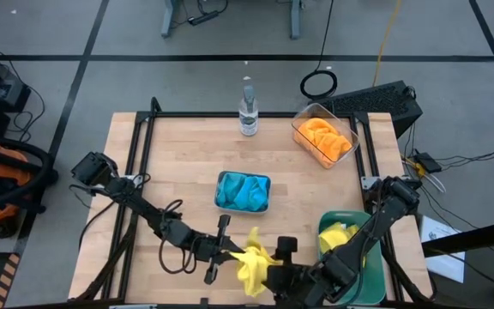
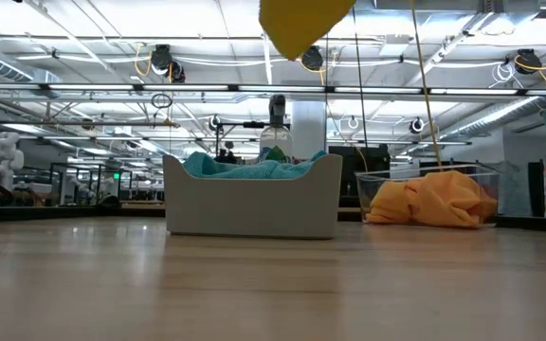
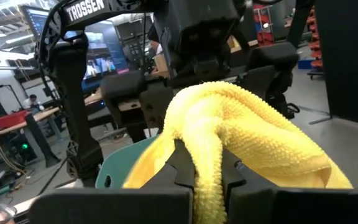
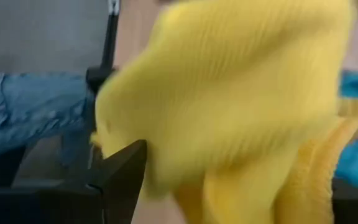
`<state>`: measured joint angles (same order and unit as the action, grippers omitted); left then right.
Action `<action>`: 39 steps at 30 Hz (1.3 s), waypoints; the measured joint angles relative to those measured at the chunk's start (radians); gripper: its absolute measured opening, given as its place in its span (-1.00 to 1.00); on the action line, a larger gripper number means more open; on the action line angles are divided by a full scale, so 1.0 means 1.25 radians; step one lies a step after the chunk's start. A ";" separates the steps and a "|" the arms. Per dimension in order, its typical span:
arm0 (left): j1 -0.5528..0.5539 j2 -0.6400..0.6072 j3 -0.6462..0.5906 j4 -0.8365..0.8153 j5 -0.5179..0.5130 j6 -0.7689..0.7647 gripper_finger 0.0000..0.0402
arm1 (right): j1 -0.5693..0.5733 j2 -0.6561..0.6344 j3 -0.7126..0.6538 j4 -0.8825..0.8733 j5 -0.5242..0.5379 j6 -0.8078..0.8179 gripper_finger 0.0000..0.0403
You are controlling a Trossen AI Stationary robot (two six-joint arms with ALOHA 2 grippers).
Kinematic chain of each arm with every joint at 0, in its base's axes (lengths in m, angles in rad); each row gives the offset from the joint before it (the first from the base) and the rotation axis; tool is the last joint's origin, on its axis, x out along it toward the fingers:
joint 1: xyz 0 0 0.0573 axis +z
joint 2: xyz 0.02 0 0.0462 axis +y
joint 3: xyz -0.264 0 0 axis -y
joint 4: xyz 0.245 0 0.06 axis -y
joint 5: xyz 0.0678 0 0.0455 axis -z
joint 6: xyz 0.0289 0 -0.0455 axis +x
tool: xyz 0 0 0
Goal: Sort microfiber towel by color & place in baskets
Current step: Put the yellow towel in the blue container
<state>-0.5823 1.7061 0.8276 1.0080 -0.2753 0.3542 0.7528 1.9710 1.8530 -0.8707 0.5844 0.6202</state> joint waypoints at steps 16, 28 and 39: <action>0.005 0.002 0.000 -0.034 0.009 -0.069 -0.91 | -0.034 0.005 0.000 0.069 0.035 -0.157 -0.87; 0.010 0.004 0.001 -0.181 -0.034 -0.261 -0.01 | 0.059 -0.060 0.001 -0.301 -0.229 0.284 -0.97; 0.010 0.004 0.000 -0.218 -0.041 -0.301 0.24 | 0.171 -0.084 -0.012 -0.553 -0.432 0.674 -0.96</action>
<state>-0.5697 1.7107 0.8280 0.7351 -0.3260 -0.0216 0.9662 1.8657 1.8383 -1.5622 0.0443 1.4629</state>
